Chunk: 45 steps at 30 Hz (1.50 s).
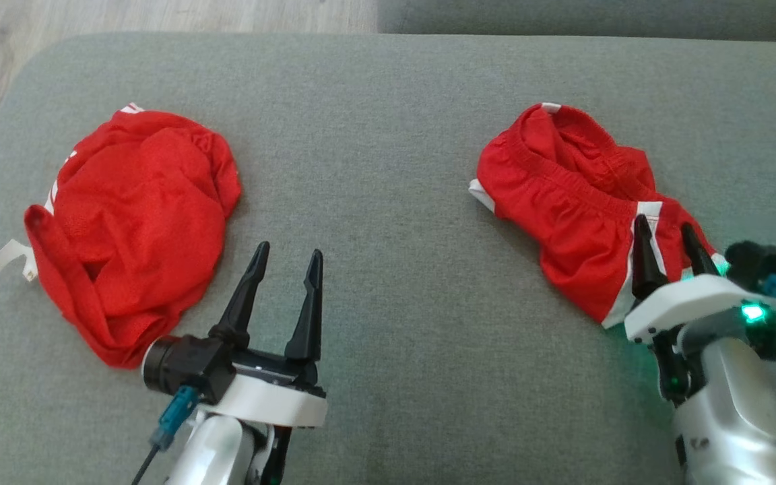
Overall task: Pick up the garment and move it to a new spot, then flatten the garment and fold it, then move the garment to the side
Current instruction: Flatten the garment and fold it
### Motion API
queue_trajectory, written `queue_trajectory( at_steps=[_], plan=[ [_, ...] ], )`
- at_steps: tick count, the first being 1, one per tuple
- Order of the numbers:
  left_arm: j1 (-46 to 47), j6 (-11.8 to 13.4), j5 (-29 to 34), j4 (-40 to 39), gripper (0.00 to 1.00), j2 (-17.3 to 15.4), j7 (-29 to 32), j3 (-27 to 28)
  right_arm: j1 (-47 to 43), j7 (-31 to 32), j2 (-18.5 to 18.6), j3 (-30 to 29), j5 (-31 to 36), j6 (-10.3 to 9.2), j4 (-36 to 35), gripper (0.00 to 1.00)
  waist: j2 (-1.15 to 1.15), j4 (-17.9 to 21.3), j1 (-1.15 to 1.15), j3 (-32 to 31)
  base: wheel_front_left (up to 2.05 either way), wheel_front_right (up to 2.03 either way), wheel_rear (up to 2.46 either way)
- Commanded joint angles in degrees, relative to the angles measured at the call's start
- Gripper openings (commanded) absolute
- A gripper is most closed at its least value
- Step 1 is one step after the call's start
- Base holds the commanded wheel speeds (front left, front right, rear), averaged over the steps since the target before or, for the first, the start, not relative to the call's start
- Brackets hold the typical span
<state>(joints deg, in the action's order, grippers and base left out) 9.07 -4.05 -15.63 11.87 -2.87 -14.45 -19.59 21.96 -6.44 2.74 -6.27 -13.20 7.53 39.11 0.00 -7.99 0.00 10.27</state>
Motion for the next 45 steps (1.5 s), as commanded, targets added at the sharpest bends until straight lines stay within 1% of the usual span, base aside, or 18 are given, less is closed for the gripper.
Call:
queue_trajectory(
  at_steps=[1,2,3,4,7,10,12,18,23,25,27,30,32,33,34,35,39,45],
  plan=[
    [2.26,0.25,-0.13,-1.7,1.0,-0.01,-0.55,1.36,2.95,-0.27,0.14,1.72,-0.23,-0.04,-0.86,1.0,0.0,-0.18,0.0,0.22,0.0,0.0,0.0],
    [2.33,0.23,-0.1,-1.67,1.0,-0.01,-0.55,1.33,3.49,-0.45,0.14,2.05,-0.28,-0.04,-0.23,0.99,0.0,-0.27,0.0,0.31,0.0,0.0,0.0],
    [2.38,0.22,-0.06,-1.62,1.0,-0.01,-0.55,1.3,4.02,-0.82,0.14,2.5,-0.26,-0.04,0.25,0.42,0.0,-0.34,0.0,0.36,0.0,0.0,0.0],
    [2.42,0.19,-0.02,-1.57,1.0,-0.01,-0.55,1.27,4.53,-1.5,0.14,2.95,-0.21,-0.04,0.54,0.0,0.0,-0.41,0.0,0.36,0.0,0.0,0.0],
    [2.48,0.14,0.01,-1.43,1.0,-0.01,-0.55,1.17,5.34,-2.83,0.14,3.71,-0.44,-0.04,1.03,0.0,0.0,-0.55,0.0,0.24,0.0,0.0,0.0],
    [2.44,0.15,-0.02,-1.22,1.0,-0.01,-0.55,1.14,6.15,-4.57,0.14,6.89,-2.47,-0.04,0.49,0.0,0.0,-0.7,0.0,-0.3,0.0,0.0,0.0],
    [2.29,0.15,0.04,-1.03,1.0,-0.01,-0.55,1.24,6.23,-5.65,0.14,9.81,-3.61,-0.04,-1.2,0.0,0.0,-0.81,0.0,-0.92,0.0,0.0,0.0],
    [1.46,0.29,0.11,-0.97,1.0,-0.01,-0.55,1.55,4.99,-6.64,0.14,22.37,-7.83,-0.04,-10.75,0.0,0.0,-1.35,0.0,-3.01,0.0,0.0,0.0],
    [0.84,0.48,-0.18,-1.27,1.0,0.0,-0.55,1.3,3.97,-2.58,0.14,33.25,-10.94,-0.04,-16.34,0.0,0.0,-3.12,0.0,-4.3,0.0,0.0,0.0],
    [0.57,0.53,-0.26,-1.28,1.0,0.0,-0.55,1.15,4.26,-0.5,0.26,37.04,-11.04,-0.04,-16.32,0.0,0.0,-4.11,0.0,-4.57,0.0,0.0,0.0],
    [0.28,0.6,-0.46,-1.28,1.0,0.0,-0.55,1.03,4.81,0.94,0.28,39.61,-11.97,-0.04,-14.98,0.0,0.0,-5.1,0.0,-4.76,0.0,0.0,0.0],
    [-0.05,0.7,-0.78,-1.16,1.0,0.0,-0.55,0.4,6.41,2.12,0.8,42.52,-11.6,-0.04,-10.53,0.0,0.0,-6.74,0.0,-4.84,0.0,0.0,0.0],
    [-0.16,0.85,-1.0,-1.11,1.0,0.0,-0.55,0.04,7.31,2.42,0.83,43.48,-12.17,-0.04,-6.99,0.0,0.0,-7.67,0.0,-4.75,0.0,0.0,0.0],
    [-0.2,0.95,-1.09,-1.1,1.0,0.0,-0.55,-0.03,7.86,2.66,0.86,43.83,-12.25,-0.04,-5.09,0.15,0.0,-8.04,0.0,-4.66,0.0,0.0,0.0],
    [-0.22,1.02,-1.16,-1.1,1.0,0.0,-0.55,-0.04,8.51,2.66,1.01,44.2,-11.81,-0.04,-3.3,0.82,0.0,-8.36,0.0,-4.54,0.0,0.0,0.0],
    [-0.23,1.09,-1.21,-1.11,1.0,0.0,-0.55,-0.01,9.11,2.37,1.02,44.12,-11.51,-0.04,-1.64,1.0,0.0,-8.57,0.0,-4.4,0.0,0.0,0.0],
    [-0.19,1.41,-1.39,-1.36,1.0,0.0,-0.55,0.26,10.84,0.38,0.83,43.81,-11.49,-0.04,2.19,1.0,0.0,-8.66,0.0,-3.81,0.0,0.0,0.0],
    [-0.13,1.7,-1.21,-1.63,1.0,0.0,-0.55,1.59,11.72,-4.63,1.45,41.11,-11.0,-0.04,2.03,1.0,0.0,-6.11,0.0,-3.69,0.0,0.0,0.0]
  ],
)
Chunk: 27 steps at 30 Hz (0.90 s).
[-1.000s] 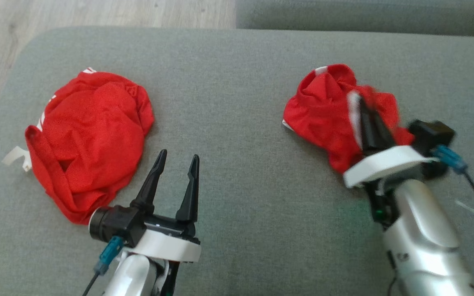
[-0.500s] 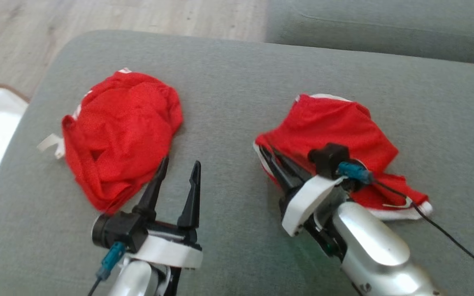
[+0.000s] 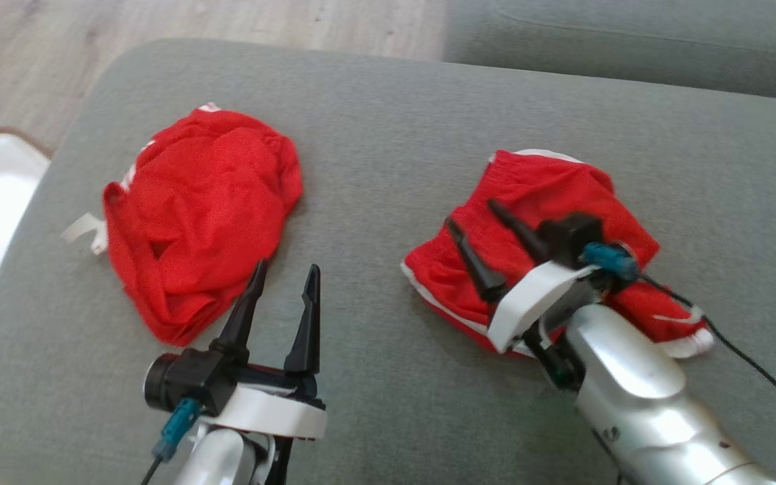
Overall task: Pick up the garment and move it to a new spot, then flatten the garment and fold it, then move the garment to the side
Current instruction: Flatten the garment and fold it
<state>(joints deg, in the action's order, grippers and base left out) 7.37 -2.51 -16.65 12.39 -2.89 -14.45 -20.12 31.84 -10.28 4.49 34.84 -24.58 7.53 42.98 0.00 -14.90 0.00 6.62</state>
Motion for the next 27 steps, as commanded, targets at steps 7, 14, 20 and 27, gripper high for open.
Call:
queue_trajectory(
  at_steps=[7,14,20,27],
  plan=[
    [1.79,-0.05,0.49,-2.36,1.0,0.02,-0.55,3.65,-0.64,-2.92,2.49,-6.34,2.79,-0.04,-5.41,1.0,0.0,4.45,0.0,-0.45,0.0,0.0,0.0],
    [1.56,-0.49,1.17,-2.91,1.0,0.02,-0.55,5.37,-9.19,-4.54,3.06,-21.24,9.12,-0.04,-15.6,1.0,0.0,8.78,0.0,-0.86,0.0,0.0,0.0],
    [1.28,-0.85,1.04,-3.49,1.0,0.02,-0.55,6.56,-20.41,-4.69,0.19,-31.48,15.11,-0.04,-26.15,1.0,0.0,12.22,0.0,-0.79,0.0,0.0,0.0],
    [1.2,-1.37,1.38,-2.88,1.0,0.02,-0.55,7.09,-27.58,-4.71,-1.49,-33.5,16.94,-0.04,-29.5,1.0,0.0,14.77,0.0,-0.49,0.0,0.0,0.0]
  ],
)
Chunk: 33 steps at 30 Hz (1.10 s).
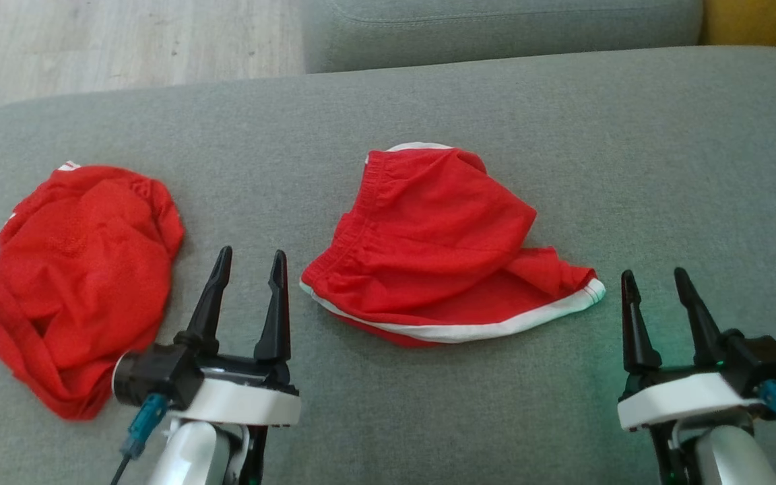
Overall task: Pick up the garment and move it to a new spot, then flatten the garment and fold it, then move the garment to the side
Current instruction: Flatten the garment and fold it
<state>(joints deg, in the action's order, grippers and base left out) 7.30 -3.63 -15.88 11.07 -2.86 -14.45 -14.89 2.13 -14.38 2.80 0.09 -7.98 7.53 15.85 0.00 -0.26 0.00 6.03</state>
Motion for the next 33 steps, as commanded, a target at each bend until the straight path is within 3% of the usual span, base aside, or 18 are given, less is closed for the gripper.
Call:
queue_trajectory(
  at_steps=[1,7,13,20,33],
  plan=[
    [1.38,-0.37,0.73,-1.43,1.0,-0.02,-0.55,1.85,2.24,-0.61,0.16,1.1,0.31,-0.04,-2.72,1.0,0.0,0.23,0.0,0.19,0.0,0.0,0.0],
    [2.36,-1.63,3.31,1.04,1.0,-0.26,-0.55,0.99,3.49,-0.62,0.1,1.11,-0.93,-0.04,-3.87,1.0,0.0,0.37,0.0,1.01,0.0,0.0,0.0],
    [5.2,-2.89,5.97,8.73,1.0,-2.92,-0.49,-2.11,3.84,-0.62,0.09,1.33,-1.57,-0.04,-4.18,1.0,0.0,0.16,0.0,2.31,0.0,0.0,0.0],
    [10.09,-3.51,7.07,15.72,1.0,-5.31,1.92,-5.95,4.49,-0.62,0.09,2.05,-2.08,-0.04,-3.85,1.0,0.0,0.51,0.0,3.79,0.0,0.0,0.0],
    [15.42,-3.79,6.18,21.41,1.0,-8.03,4.08,-10.0,5.66,-0.62,0.09,2.52,-2.67,-0.04,-3.37,1.0,0.0,1.98,0.0,5.18,0.0,0.0,0.0]
  ],
)
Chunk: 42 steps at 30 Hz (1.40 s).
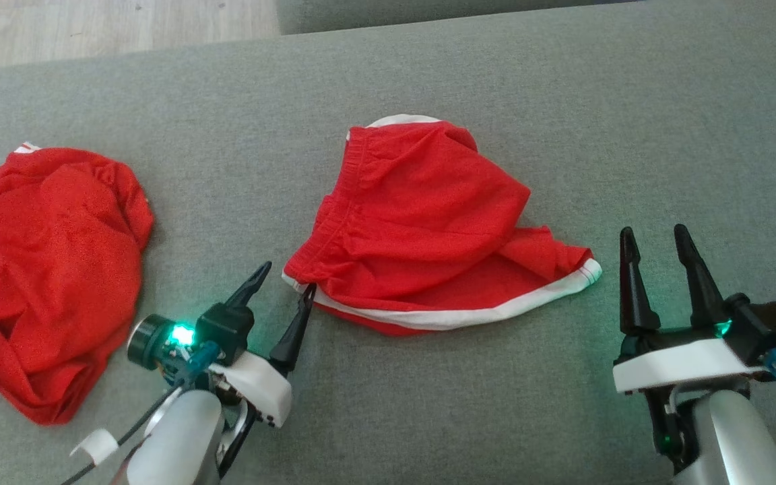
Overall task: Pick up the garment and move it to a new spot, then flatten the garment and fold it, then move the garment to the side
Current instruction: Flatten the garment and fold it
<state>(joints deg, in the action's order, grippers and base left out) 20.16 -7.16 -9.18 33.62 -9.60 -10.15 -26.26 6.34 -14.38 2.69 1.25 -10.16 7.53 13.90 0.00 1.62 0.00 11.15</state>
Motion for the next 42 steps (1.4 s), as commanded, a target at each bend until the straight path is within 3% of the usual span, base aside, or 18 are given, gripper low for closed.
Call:
queue_trajectory(
  at_steps=[1,6,7,8,9,19,26,42],
  plan=[
    [2.8,-0.27,-0.66,-0.87,1.0,-1.37,-0.27,1.23,1.48,-0.62,0.2,1.37,-0.53,-0.04,-1.42,1.0,0.0,0.22,0.0,0.12,0.0,0.0,0.0],
    [3.71,-0.29,-1.38,0.02,1.0,-1.43,-0.63,0.32,1.59,-0.62,0.19,1.26,-0.54,-0.04,-1.0,1.0,0.0,0.55,0.0,0.42,0.0,0.0,0.0],
    [3.87,-0.29,-1.56,0.06,0.49,-1.41,-0.82,0.07,1.6,-0.62,0.19,1.22,-0.51,-0.04,-0.58,1.0,0.0,0.53,0.0,0.45,0.0,0.0,0.0],
    [4.03,-0.3,-1.73,0.02,0.14,-1.39,-1.1,-0.12,1.62,-0.62,0.19,1.16,-0.46,-0.04,-0.04,1.0,0.0,0.48,0.0,0.47,0.0,0.0,0.0],
    [4.19,-0.3,-1.87,-0.05,0.0,-1.39,-1.42,-0.27,1.67,-0.62,0.19,1.06,-0.35,-0.04,0.54,1.0,0.0,0.41,0.0,0.48,0.0,0.0,0.0],
    [3.73,0.66,-2.7,-1.95,0.0,-1.25,-3.5,-0.29,2.61,0.96,0.19,-0.95,4.03,-0.04,8.63,1.0,0.0,-1.48,0.0,-0.54,0.0,0.0,0.0],
    [2.07,2.48,-3.2,-4.72,0.0,-0.78,-3.86,-0.13,3.42,3.64,0.19,1.38,7.73,-0.04,12.01,1.0,0.0,-2.52,0.0,-1.16,0.0,0.0,0.0],
    [0.41,3.78,-4.09,-6.28,0.0,-1.15,-2.93,-0.86,2.84,8.07,0.19,6.06,10.76,-0.04,14.02,1.0,0.0,-2.69,0.0,-1.98,0.0,0.0,0.0]
  ],
)
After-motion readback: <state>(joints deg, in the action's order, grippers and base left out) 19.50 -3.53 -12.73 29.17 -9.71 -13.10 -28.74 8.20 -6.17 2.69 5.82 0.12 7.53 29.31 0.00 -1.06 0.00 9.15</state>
